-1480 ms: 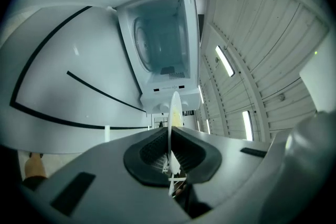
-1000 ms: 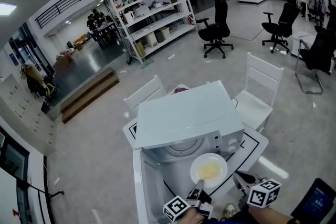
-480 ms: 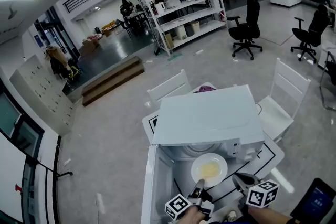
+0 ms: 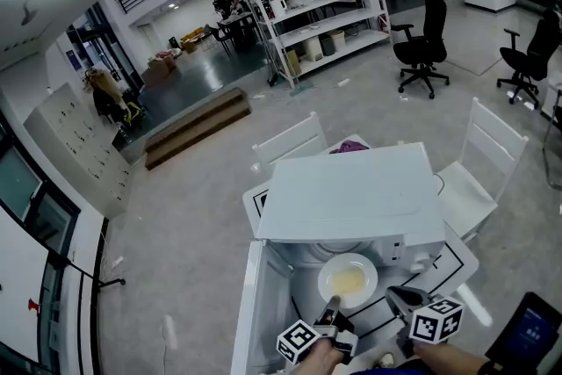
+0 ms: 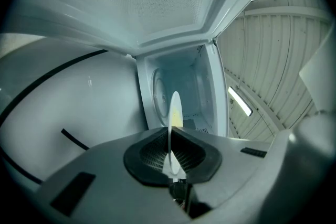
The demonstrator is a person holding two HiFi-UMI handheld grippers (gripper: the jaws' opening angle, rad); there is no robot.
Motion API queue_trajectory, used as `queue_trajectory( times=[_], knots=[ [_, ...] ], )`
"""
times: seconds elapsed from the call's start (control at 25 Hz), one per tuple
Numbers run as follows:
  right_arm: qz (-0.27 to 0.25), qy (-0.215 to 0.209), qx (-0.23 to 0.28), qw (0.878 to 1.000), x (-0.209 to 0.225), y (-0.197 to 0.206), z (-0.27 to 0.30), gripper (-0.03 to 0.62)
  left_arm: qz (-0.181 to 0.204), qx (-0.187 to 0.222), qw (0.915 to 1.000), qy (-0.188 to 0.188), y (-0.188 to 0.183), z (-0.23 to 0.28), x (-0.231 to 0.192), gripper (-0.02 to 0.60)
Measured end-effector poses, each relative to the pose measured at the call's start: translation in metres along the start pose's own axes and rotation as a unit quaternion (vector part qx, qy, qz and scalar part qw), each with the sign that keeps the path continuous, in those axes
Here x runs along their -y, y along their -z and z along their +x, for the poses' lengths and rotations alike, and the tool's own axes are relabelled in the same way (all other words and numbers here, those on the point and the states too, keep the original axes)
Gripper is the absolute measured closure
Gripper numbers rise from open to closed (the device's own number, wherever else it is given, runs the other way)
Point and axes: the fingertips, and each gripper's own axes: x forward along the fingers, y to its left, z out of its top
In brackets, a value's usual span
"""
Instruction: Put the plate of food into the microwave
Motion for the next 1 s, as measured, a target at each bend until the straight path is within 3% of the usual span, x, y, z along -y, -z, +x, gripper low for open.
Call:
queue_trajectory(
  times=[1.0],
  knots=[
    [0.003, -0.012, -0.035, 0.999, 0.014, 0.013, 0.015, 0.592, -0.039, 0.050, 0.9970, -0.045, -0.030, 0.046, -0.031, 0.566]
  ],
)
